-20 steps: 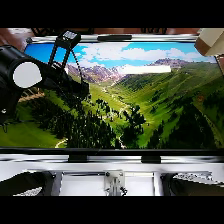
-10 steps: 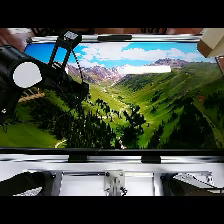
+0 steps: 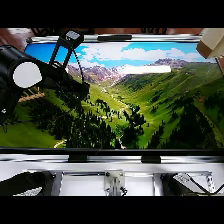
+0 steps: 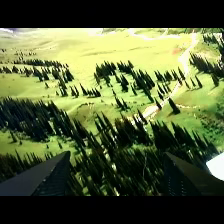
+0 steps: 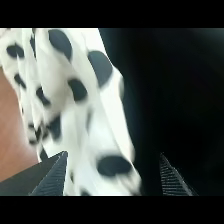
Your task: Fold the shirts.
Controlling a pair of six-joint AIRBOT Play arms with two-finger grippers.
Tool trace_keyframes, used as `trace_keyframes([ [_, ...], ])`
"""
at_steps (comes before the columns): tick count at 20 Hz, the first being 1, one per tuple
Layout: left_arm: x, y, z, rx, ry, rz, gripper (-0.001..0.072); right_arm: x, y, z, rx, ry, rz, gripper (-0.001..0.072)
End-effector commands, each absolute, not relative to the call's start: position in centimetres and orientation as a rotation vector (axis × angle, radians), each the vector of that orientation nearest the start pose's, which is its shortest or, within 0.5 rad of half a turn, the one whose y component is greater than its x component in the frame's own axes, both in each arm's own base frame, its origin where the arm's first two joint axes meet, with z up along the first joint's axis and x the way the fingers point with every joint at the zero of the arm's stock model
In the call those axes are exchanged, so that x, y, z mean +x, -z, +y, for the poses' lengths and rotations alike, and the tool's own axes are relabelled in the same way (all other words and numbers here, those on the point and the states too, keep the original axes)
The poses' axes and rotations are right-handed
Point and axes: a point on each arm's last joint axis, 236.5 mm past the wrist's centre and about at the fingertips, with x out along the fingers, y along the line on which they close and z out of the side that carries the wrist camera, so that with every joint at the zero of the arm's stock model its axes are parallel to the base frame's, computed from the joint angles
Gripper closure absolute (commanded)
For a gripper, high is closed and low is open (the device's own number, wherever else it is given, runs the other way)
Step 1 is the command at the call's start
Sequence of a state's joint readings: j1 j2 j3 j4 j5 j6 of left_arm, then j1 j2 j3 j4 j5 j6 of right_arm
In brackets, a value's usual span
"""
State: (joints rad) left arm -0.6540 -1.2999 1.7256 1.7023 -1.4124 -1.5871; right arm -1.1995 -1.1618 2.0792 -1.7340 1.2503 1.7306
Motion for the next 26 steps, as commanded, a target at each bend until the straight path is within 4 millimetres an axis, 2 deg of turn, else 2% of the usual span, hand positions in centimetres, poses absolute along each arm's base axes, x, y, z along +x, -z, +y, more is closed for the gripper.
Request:
trace_keyframes([
  [1, 36.9, -20.5, -24.6, 0.364, 0.5, 0.832, 0.0001, 9.9, -40.1, -34.7, 0.371, 1.347, 0.347, 0.0013],
  [6, 37.3, -20.9, -24.8, 0.356, 0.504, 0.808, 0.0, 10.4, -35.2, -31.0, 0.53, 1.256, 0.562, 0.0013],
  [8, 37.2, -20.8, -24.8, 0.357, 0.503, 0.811, 0.0, 10.8, -33.9, -29.6, 0.561, 1.205, 0.639, 0.0013],
  [11, 36.1, -19.7, -23.9, 0.368, 0.484, 0.89, 0.001, 12.7, -32.0, -26.9, 0.606, 1.051, 0.742, 0.0015],
  [12, 35.5, -19.1, -23.2, 0.37, 0.467, 0.934, 0.0092, 14.2, -31.3, -26.0, 0.618, 0.977, 0.762, 0.0022],
  [13, 35.1, -18.7, -22.6, 0.382, 0.453, 0.966, 0.0207, 15.8, -30.3, -24.9, 0.62, 0.902, 0.797, 0.0022],
  [14, 34.9, -18.5, -21.9, 0.393, 0.435, 0.986, 0.0273, 17.8, -29.1, -23.6, 0.614, 0.817, 0.843, 0.0022],
  [17, 35.8, -17.9, -19.7, 0.343, 0.351, 1.022, 0.0252, 24.7, -24.3, -18.2, 0.547, 0.547, 1.021, 0.0022],
  [18, 36.2, -17.1, -18.3, 0.335, 0.317, 1.053, 0.0174, 27.7, -22.5, -15.7, 0.515, 0.45, 1.063, 0.0022],
  [19, 36.4, -15.8, -16.7, 0.319, 0.27, 1.105, 0.0149, 30.4, -21.1, -13.2, 0.489, 0.372, 1.086, 0.0022],
  [21, 36.0, -12.1, -12.7, 0.257, 0.144, 1.256, 0.0032, 35.4, -18.0, -7.6, 0.429, 0.238, 1.139, 0.0022],
  [22, 35.3, -10.2, -11.1, 0.244, 0.104, 1.327, 0.0032, 36.9, -16.0, -5.6, 0.346, 0.214, 1.198, 0.0022],
  [24, 34.0, -7.6, -8.6, 0.203, 0.016, 1.431, 0.0032, 37.8, -12.0, -2.6, 0.174, 0.182, 1.342, 0.0022],
  [26, 33.5, -6.2, -7.9, 0.162, -0.028, 1.468, 0.0033, 38.3, -8.8, 2.6, 0.183, -0.003, 1.46, 0.0022],
])
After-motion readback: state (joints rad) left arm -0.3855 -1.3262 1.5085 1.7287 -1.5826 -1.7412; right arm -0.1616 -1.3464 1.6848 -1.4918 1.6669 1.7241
